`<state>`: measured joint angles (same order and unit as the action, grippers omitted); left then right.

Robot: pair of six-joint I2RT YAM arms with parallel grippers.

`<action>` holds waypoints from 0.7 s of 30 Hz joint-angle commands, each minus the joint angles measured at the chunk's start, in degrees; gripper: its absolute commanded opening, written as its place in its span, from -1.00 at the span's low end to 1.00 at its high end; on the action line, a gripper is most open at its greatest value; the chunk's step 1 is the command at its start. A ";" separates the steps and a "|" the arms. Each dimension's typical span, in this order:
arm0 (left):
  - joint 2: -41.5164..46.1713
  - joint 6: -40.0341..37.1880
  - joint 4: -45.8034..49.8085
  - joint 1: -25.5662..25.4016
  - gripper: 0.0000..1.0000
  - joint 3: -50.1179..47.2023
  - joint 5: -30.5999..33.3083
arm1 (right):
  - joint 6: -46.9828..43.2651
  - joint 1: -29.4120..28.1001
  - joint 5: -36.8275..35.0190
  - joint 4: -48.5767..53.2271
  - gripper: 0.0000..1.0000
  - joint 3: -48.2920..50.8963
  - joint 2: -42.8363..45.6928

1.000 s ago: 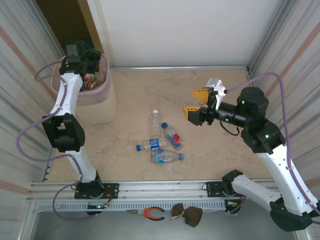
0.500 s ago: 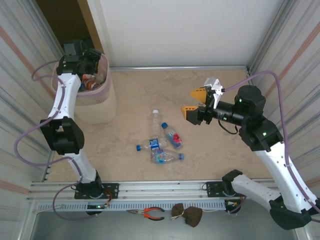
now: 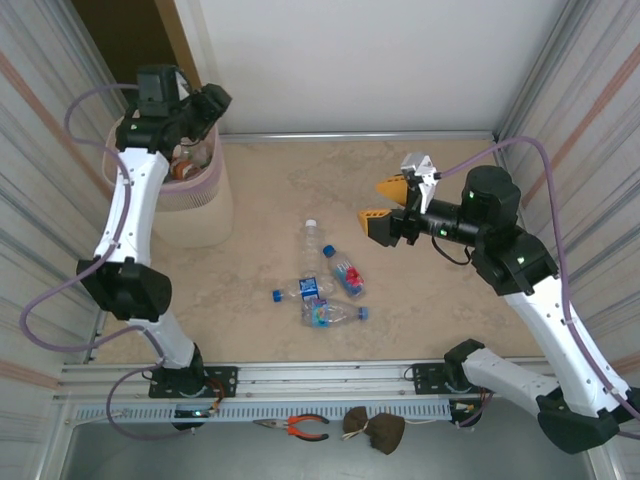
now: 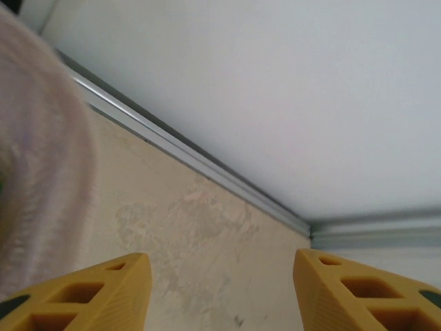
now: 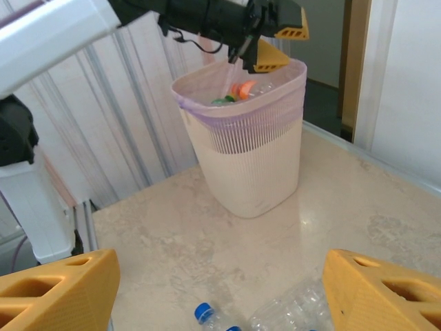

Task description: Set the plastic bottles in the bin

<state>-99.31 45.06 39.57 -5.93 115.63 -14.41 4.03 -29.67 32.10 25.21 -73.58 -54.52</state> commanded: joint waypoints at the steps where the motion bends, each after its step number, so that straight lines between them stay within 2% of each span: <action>1: 2.90 -12.98 8.20 -5.22 0.14 3.93 4.19 | 0.89 -0.48 -0.46 0.31 0.53 -0.11 -0.23; 4: 3.24 -17.92 13.09 -10.13 0.15 5.14 8.24 | 0.91 -0.48 -0.87 0.56 0.52 -0.11 -0.36; 12: 2.68 -24.31 21.17 -23.59 0.19 3.63 18.52 | 0.59 -0.48 -1.35 1.05 0.52 -0.13 -0.64; 15: 1.60 -23.35 23.12 -26.29 0.21 2.10 19.13 | 0.58 -0.48 -1.60 1.14 0.52 -0.15 -0.69; 21: 1.65 -22.05 20.90 -29.60 0.31 -6.27 20.08 | 0.51 -0.48 -1.96 1.25 0.51 -0.29 -0.23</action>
<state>-97.45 23.77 59.20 -34.68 112.25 3.27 4.03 -29.67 31.00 26.24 -73.58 -55.11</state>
